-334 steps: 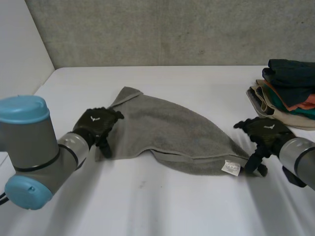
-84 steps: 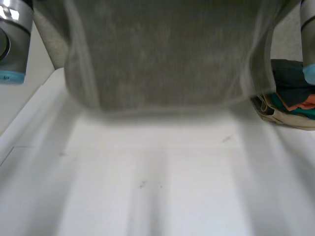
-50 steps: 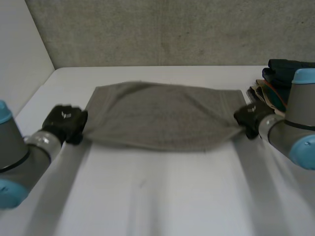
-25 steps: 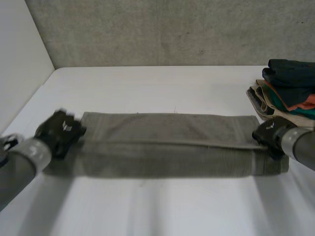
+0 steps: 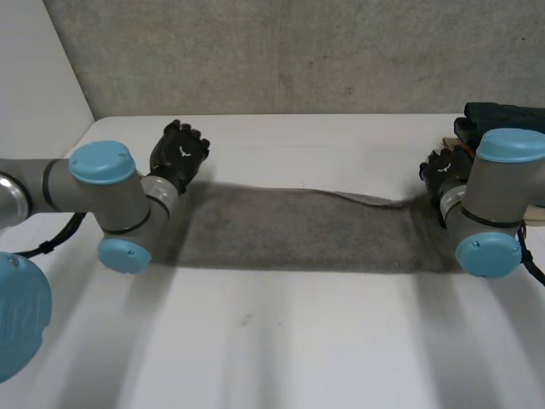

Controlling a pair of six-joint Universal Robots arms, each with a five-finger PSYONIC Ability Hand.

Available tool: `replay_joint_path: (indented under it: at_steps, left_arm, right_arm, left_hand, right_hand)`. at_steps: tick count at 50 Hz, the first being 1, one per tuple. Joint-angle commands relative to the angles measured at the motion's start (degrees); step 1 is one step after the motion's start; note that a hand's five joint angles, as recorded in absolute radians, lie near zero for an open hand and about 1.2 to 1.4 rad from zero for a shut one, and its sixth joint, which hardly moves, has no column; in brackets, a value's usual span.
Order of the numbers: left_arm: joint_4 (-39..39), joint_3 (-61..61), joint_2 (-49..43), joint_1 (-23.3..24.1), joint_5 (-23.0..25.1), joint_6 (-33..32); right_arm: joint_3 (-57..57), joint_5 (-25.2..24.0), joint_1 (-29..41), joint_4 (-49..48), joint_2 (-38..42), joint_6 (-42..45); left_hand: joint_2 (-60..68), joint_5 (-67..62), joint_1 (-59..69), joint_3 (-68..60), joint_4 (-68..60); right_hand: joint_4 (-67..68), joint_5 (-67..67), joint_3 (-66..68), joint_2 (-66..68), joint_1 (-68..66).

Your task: Fold the laundry.

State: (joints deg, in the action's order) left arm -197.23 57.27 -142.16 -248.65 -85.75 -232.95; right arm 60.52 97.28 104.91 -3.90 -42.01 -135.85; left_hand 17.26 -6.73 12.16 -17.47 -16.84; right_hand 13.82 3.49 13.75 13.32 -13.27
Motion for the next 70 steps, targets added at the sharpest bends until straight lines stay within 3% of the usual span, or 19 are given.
replay_joint_path:
  at_steps: [1,6,12,19,25,35,37,39,40,47,50,55,57,62,70]
  left_arm:
    - [0.0,1.3,1.4,2.4,-0.3,0.6]
    - [0.4,4.7,7.7,2.5,-0.4,2.7]
    - [0.6,12.6,16.9,2.0,0.0,10.8]
    - [0.4,20.9,22.9,1.8,0.7,19.4]
    - [-0.3,23.8,23.2,1.7,0.8,20.8]
    - [-0.4,23.9,22.4,1.8,0.7,20.9]
    - [-0.4,23.9,22.4,1.8,0.7,20.9]
    - [-0.4,23.9,22.4,1.9,0.7,21.0]
    - [-0.4,23.9,22.4,2.0,0.7,21.0]
    - [-0.4,24.2,22.6,2.3,0.6,21.1]
    - [-0.4,25.2,23.5,2.3,0.7,21.0]
    - [-0.3,26.8,26.1,1.9,0.7,21.0]
    - [-0.4,27.7,27.2,1.7,0.7,21.0]
    - [-0.4,29.1,29.3,0.9,0.7,21.1]
    - [-0.4,30.8,31.6,-0.2,0.6,21.4]
  right_arm:
    - [1.8,1.6,1.9,-0.8,-4.9,-1.9]
    - [6.5,-2.4,2.1,0.3,-11.7,-7.6]
    - [13.5,-5.5,1.7,5.7,-19.5,-11.4]
    - [23.8,-7.5,-4.0,14.2,-24.3,-12.2]
    - [33.0,-15.1,-9.5,7.0,-24.5,-11.6]
    - [35.6,-16.2,-11.4,-6.1,-18.9,-11.7]
    - [35.1,-16.2,-11.4,-8.0,-17.3,-11.5]
    - [34.5,-16.2,-11.5,-9.4,-16.8,-11.5]
    - [34.2,-16.3,-11.7,-10.2,-16.7,-11.5]
    - [35.3,-14.8,-15.5,-10.1,-17.6,-10.4]
    - [36.5,-14.7,-19.8,-9.6,-21.2,-9.1]
    - [36.2,-15.5,-29.8,-8.8,-26.6,4.4]
    - [35.1,-14.9,-30.8,-8.8,-26.5,9.4]
    - [31.9,-15.0,-27.2,-9.5,-25.3,16.6]
    - [26.2,-17.3,-4.7,-16.3,-25.2,10.0]
  left_hand:
    - [-7.3,6.7,-2.2,7.5,6.8]
    - [-7.3,6.7,-2.2,7.5,6.8]
    - [-7.3,6.7,-2.2,7.5,6.8]
    - [-7.3,6.7,-2.2,7.5,6.8]
    - [-7.3,6.7,-2.2,7.5,6.8]
    - [-7.3,6.7,-2.2,7.5,6.8]
    - [-7.3,6.7,-2.2,7.5,6.8]
    - [-7.3,6.7,-2.2,7.5,6.8]
    - [-7.3,6.7,-2.2,7.5,6.8]
    - [-7.3,6.7,-2.2,7.5,6.8]
    - [-7.3,6.7,-2.2,7.5,6.8]
    - [-7.3,6.7,-2.2,7.5,6.8]
    - [-7.3,6.7,-2.2,7.5,6.8]
    - [-7.3,6.7,-2.2,7.5,6.8]
    - [-7.3,6.7,-2.2,7.5,6.8]
  right_hand:
    - [-3.8,-3.5,-3.7,-3.3,3.3]
    - [-3.8,-3.5,-3.7,-3.3,3.3]
    - [-3.8,-3.5,-3.7,-3.3,3.3]
    - [8.0,8.4,8.1,8.5,-8.6]
    - [16.4,16.8,16.5,16.9,-17.0]
    - [20.1,20.5,20.2,20.6,-20.7]
    - [31.0,31.3,31.1,31.5,-31.6]
    - [62.0,62.3,62.1,62.5,-62.6]
    - [66.1,66.5,66.2,66.6,-66.7]
    - [66.2,66.5,66.3,66.7,-66.7]
    - [66.2,66.5,66.3,66.7,-66.7]
    - [66.2,66.5,66.3,66.7,-66.7]
    - [66.2,66.5,66.3,66.7,-66.7]
    - [66.2,66.5,66.3,66.7,-66.7]
    - [66.2,66.5,66.3,66.7,-66.7]
